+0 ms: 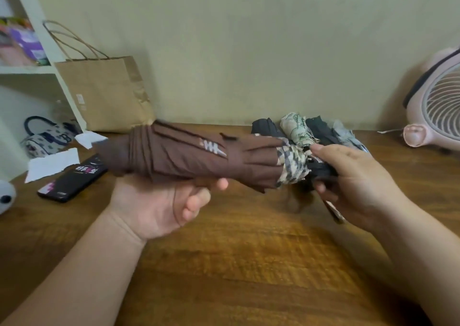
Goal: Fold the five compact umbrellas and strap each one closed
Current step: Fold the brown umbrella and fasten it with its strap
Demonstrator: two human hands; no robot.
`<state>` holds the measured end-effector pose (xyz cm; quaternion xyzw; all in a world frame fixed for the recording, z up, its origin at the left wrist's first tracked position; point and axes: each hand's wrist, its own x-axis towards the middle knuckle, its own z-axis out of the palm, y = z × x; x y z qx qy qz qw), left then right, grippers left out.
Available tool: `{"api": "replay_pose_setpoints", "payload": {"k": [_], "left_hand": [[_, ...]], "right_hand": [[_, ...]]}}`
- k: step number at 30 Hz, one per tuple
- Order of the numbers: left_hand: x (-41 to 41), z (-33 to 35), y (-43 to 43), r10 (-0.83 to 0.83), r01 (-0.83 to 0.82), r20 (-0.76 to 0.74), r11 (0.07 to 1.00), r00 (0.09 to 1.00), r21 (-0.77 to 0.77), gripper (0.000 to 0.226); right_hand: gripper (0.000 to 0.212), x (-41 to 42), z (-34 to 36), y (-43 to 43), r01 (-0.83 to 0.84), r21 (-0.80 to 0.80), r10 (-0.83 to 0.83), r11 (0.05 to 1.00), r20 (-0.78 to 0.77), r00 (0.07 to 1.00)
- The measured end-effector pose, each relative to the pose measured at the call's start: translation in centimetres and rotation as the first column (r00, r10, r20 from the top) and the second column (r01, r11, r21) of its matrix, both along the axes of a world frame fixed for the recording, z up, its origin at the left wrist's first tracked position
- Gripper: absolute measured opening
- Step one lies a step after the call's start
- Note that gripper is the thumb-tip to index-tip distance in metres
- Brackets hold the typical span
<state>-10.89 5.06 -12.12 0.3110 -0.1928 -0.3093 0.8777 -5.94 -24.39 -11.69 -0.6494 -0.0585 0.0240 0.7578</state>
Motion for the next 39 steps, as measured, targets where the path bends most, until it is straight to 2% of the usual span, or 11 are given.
{"api": "replay_pose_setpoints", "payload": {"k": [2,6,9,13,16,20,23,30,34,37,39], "left_hand": [[-0.2,0.2,-0.6,0.231,-0.234,-0.060,0.971,0.971,-0.043,0.086],[-0.1,0.8,-4.0,0.714,-0.707,0.023,0.686,0.699,0.172,0.089],[0.8,1.6,-5.6,0.769,-0.726,-0.199,0.639,0.607,0.255,0.060],[1.6,2.0,-6.2,0.704,-0.645,-0.221,0.709,0.675,0.286,0.008],[2.5,2.7,-6.9,0.767,-0.662,-0.172,0.626,0.618,0.412,0.021],[3.8,4.0,-7.4,0.836,-0.715,-0.130,0.528,0.534,0.458,0.019],[4.6,3.8,-7.0,0.841,-0.757,-0.169,0.537,0.514,0.372,0.019],[3.6,0.3,-7.2,0.586,-0.577,-0.181,0.810,0.790,0.109,0.031],[3.5,1.7,-7.6,0.696,-0.664,-0.123,0.714,0.708,0.222,0.026],[3.7,2.3,-6.8,0.772,-0.718,-0.050,0.610,0.633,0.334,0.028],[3.6,2.1,-6.4,0.822,-0.769,0.027,0.520,0.569,0.372,0.063]], "right_hand": [[0.036,-1.0,0.1,0.8,-0.101,-0.077,0.101,0.992,-0.004,0.995],[0.045,-3.6,0.4,2.6,-0.323,-0.281,0.314,0.904,-0.078,0.946],[0.047,-5.6,0.2,4.8,-0.514,-0.340,0.477,0.787,-0.193,0.857],[0.054,-6.0,-0.8,6.5,-0.442,-0.416,0.383,0.795,-0.221,0.897],[0.057,-5.7,-1.1,6.4,-0.446,-0.418,0.361,0.792,-0.268,0.893],[0.042,-5.6,-1.3,6.1,-0.568,0.037,0.528,0.822,-0.422,0.737],[0.030,-4.9,-1.4,5.8,-0.422,0.328,0.528,0.845,-0.396,0.751],[0.051,-4.1,-1.6,4.8,-0.410,0.474,0.596,0.779,-0.357,0.719],[0.055,-4.3,-1.3,4.8,-0.562,0.314,0.643,0.766,-0.414,0.645],[0.048,-4.0,-1.2,5.1,-0.572,0.070,0.545,0.817,-0.415,0.728],[0.050,-3.9,-1.8,5.1,-0.514,-0.159,0.445,0.843,-0.332,0.832]]}}
